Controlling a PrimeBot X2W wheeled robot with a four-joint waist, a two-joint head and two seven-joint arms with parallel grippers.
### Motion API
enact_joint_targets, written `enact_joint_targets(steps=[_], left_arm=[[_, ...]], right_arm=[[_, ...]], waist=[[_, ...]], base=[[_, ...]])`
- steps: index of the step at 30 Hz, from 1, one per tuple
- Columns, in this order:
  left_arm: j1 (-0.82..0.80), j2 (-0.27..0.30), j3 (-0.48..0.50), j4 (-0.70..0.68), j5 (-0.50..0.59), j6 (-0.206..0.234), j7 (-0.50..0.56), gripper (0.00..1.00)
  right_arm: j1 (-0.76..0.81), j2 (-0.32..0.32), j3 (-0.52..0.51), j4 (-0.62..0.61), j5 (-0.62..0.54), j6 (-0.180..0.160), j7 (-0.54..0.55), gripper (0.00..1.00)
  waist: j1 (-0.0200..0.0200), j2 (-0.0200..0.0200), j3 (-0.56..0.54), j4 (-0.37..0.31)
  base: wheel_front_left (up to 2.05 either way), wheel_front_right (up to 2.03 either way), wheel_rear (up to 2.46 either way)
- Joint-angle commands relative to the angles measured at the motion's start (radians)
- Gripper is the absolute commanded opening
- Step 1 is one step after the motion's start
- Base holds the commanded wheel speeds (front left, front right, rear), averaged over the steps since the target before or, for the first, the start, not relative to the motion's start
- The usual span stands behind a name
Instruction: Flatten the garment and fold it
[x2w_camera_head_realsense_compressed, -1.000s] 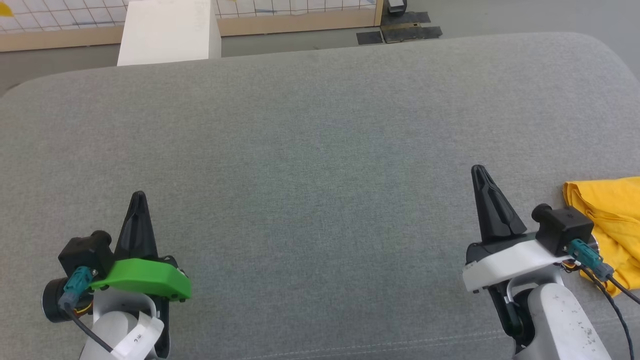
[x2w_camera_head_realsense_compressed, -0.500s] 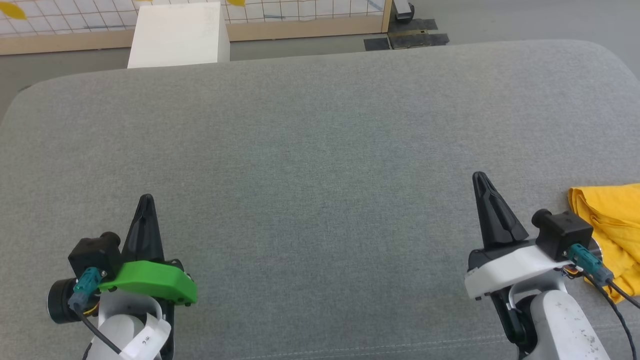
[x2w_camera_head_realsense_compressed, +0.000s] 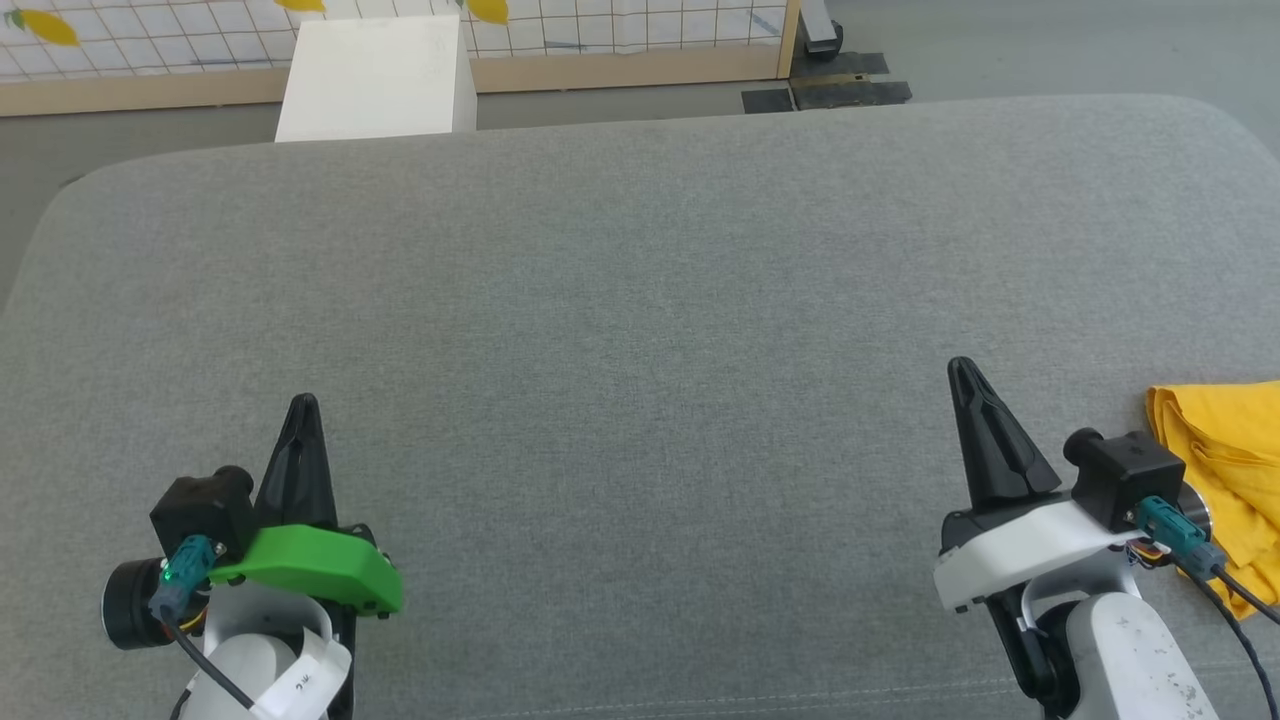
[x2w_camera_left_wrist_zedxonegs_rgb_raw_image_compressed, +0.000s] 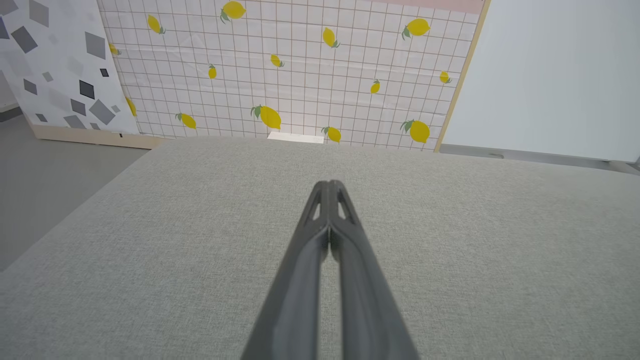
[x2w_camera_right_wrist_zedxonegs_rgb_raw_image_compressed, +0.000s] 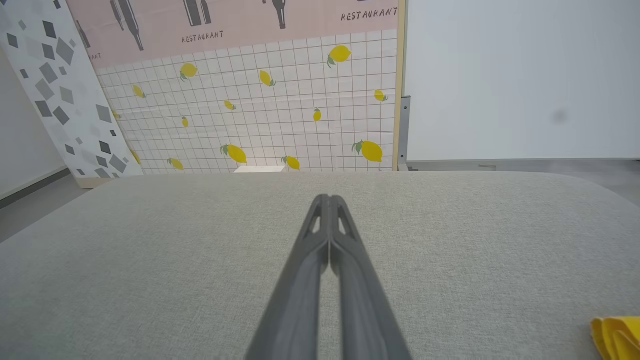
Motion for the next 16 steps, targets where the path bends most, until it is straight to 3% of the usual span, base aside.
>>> enact_joint_targets(steps=[1, 16], left_arm=[[0.022, -0.007, 0.002, -0.007, 0.022, -0.006, 0.005, 0.00], [0.038, -0.024, 0.005, -0.025, 0.063, -0.013, 0.032, 0.00]], right_arm=[[0.015, 0.001, -0.004, -0.011, -0.014, 0.000, 0.005, 0.00], [0.041, 0.002, -0.013, -0.039, -0.039, -0.001, 0.035, 0.00]], waist=[[0.0000, 0.0000, -0.002, 0.002], [0.0000, 0.0000, -0.017, 0.020]], base=[[0.00, 0.00, 0.00], [0.00, 0.00, 0.00]])
